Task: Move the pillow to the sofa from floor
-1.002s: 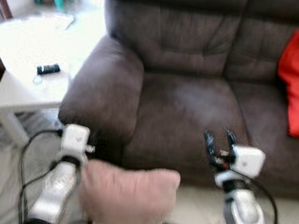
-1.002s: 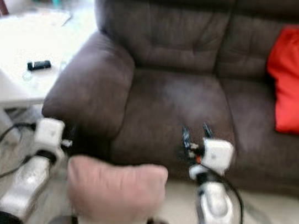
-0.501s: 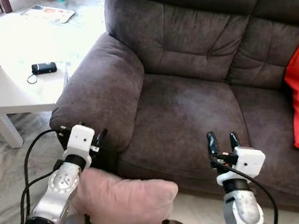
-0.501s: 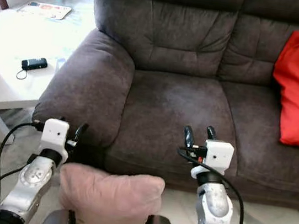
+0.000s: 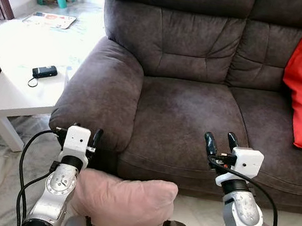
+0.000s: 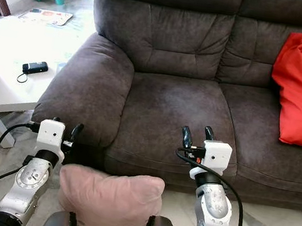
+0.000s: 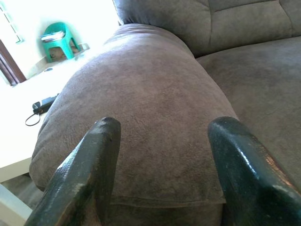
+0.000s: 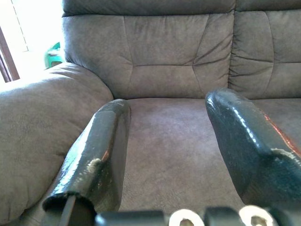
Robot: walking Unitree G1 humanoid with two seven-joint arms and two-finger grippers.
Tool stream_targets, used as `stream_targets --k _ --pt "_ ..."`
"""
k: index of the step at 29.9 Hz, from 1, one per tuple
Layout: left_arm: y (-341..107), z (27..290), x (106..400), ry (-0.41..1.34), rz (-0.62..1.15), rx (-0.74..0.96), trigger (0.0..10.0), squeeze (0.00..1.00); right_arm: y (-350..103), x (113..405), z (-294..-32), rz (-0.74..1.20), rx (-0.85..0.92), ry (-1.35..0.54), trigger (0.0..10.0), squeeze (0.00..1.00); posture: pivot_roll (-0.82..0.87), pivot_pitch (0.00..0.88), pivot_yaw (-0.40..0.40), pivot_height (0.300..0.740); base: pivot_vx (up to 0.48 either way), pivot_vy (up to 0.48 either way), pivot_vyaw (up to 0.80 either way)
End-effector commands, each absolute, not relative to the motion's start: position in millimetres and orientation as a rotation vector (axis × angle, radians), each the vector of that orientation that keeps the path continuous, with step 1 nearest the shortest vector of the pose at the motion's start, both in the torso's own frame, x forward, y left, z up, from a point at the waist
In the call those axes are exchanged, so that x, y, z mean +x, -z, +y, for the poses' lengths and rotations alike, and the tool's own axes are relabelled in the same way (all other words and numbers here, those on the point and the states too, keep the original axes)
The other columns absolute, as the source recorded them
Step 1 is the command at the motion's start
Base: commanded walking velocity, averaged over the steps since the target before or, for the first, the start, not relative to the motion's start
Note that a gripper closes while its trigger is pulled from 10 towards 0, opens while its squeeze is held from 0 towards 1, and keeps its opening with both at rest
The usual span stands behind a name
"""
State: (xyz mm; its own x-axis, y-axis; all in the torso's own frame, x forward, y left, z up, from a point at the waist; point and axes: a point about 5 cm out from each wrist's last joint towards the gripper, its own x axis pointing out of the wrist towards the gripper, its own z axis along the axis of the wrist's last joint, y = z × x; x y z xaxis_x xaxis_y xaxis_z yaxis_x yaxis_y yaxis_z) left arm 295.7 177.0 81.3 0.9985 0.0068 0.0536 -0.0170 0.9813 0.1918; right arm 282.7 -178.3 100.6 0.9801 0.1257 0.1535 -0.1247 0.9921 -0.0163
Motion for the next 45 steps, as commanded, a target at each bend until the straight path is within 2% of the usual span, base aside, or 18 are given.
stream_targets --k 1,9,21,27,45 --pt "-86.2 182.6 296.9 -0.041 -0.074 0.202 10.0 0.00 -105.8 285.9 -177.5 -0.170 -0.013 -0.127 10.0 0.00 -0.03 0.046 -0.014 0.591 0.000 0.000 0.00" --pt "-80.1 196.4 283.1 -0.124 -0.058 0.160 10.0 0.00 -106.8 284.8 -181.4 -0.172 -0.026 -0.128 10.0 0.00 -0.03 0.040 -0.019 0.591 0.000 0.000 0.00" --pt "-76.7 200.5 271.1 -0.131 -0.045 0.177 10.0 0.00 -107.1 285.0 -177.6 -0.170 -0.024 -0.142 10.0 0.00 -0.03 0.029 -0.025 0.591 0.000 0.000 0.00" --pt "-75.2 202.3 255.0 -0.119 -0.039 0.206 10.0 0.00 -106.7 283.0 -179.3 -0.169 -0.032 -0.148 10.0 0.00 -0.03 0.014 -0.023 0.591 0.000 0.000 0.00" --pt "-74.7 205.2 256.0 -0.163 -0.022 0.187 10.0 0.00 -104.7 284.2 -177.9 -0.144 -0.041 -0.158 10.0 0.00 -0.03 0.026 -0.035 0.591 0.000 0.000 0.00"
